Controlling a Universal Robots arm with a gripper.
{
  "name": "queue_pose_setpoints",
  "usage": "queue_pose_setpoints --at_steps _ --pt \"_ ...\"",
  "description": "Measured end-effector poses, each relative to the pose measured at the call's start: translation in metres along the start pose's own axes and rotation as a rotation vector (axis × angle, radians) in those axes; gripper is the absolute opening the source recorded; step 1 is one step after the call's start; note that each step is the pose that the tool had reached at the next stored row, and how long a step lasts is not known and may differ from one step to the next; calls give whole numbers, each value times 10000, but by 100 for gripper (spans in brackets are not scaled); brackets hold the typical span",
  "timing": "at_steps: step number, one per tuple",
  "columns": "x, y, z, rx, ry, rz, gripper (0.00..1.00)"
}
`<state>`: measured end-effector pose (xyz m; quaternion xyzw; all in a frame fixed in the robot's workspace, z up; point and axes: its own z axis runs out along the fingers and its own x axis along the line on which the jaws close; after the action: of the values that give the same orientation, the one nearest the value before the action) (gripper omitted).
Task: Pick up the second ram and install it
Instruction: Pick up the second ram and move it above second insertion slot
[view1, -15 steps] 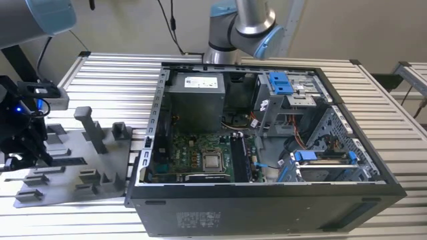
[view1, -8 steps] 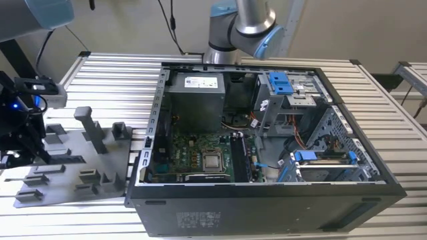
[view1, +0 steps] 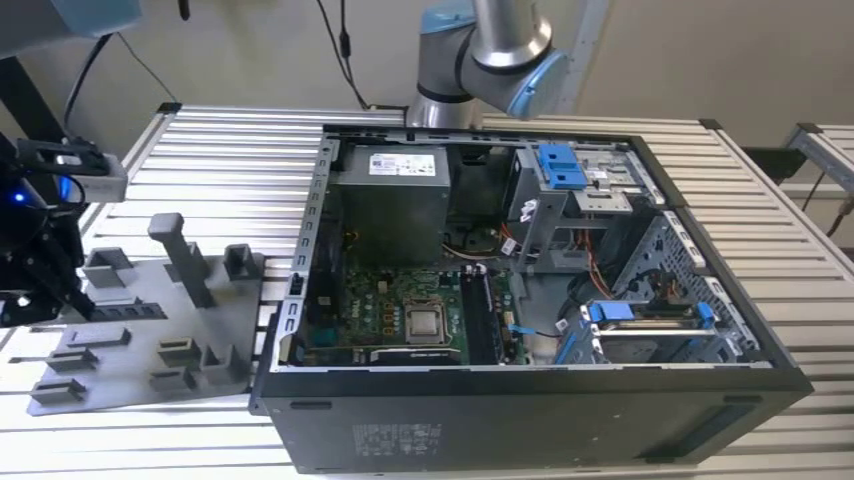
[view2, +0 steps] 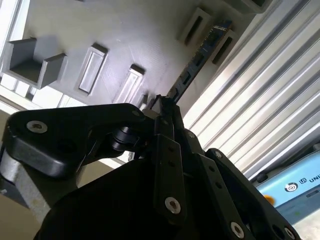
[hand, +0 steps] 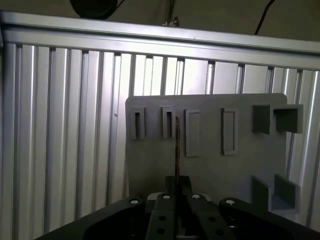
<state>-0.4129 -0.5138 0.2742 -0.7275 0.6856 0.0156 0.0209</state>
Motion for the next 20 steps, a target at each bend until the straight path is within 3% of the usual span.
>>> queue_pose_setpoints --at_steps 20 --pt "-21 -3 -390 0 0 1 14"
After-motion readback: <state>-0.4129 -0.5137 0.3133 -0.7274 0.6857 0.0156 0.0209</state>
